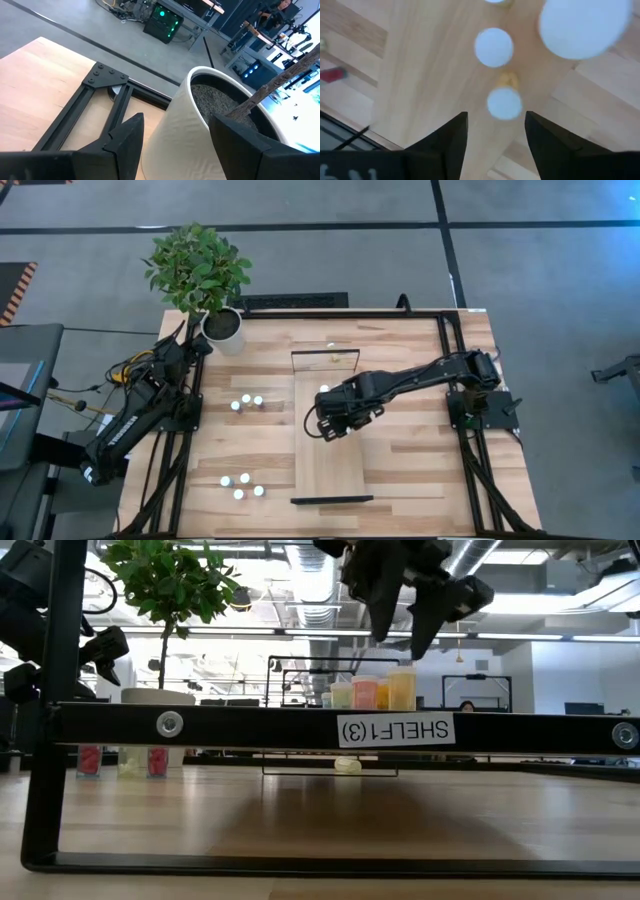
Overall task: Pick and place medicine bottles onto shelf by color
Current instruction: Put the yellow pill bottle on the shelf
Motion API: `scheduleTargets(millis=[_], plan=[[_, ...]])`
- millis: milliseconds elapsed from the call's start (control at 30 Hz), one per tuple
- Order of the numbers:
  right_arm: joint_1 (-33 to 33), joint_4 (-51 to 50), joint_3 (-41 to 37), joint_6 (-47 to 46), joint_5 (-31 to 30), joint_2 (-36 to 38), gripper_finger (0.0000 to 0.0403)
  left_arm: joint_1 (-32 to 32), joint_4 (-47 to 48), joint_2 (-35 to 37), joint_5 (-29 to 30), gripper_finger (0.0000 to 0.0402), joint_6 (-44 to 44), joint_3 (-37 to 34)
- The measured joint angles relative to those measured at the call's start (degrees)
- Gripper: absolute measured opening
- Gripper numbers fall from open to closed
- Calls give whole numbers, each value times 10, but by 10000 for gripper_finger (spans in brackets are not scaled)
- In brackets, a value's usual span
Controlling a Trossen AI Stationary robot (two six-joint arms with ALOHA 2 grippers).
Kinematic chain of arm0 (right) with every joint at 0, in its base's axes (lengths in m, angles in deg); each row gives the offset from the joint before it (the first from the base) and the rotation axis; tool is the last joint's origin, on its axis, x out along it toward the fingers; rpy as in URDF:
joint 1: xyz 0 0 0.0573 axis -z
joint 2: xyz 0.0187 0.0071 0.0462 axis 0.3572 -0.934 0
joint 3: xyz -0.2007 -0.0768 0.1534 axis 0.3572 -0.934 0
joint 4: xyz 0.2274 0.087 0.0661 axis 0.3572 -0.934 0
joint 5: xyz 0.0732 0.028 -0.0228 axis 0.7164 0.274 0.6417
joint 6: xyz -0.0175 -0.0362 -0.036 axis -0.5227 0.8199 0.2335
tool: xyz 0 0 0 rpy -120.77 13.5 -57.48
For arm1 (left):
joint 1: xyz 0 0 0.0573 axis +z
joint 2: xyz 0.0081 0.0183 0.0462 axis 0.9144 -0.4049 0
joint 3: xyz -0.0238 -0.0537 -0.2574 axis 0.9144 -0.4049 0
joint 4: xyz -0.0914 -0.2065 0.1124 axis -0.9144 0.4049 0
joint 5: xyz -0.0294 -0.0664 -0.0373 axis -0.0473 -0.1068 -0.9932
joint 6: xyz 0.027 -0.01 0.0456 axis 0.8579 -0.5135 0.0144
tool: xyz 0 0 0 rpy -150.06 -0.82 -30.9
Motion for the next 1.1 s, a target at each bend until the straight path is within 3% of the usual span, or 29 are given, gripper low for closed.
scheduleTargets(millis=[367,700,867,1100], plan=[[9,-180,150,13,-38,17,198,0,0,0,0,210,0,0],[47,-247,161,14,-149,133,162,0,0,0,0,210,0,0],[116,-249,137,39,-164,165,149,0,0,0,0,210,0,0],[253,-244,90,125,-118,143,148,0,0,0,0,210,0,0]])
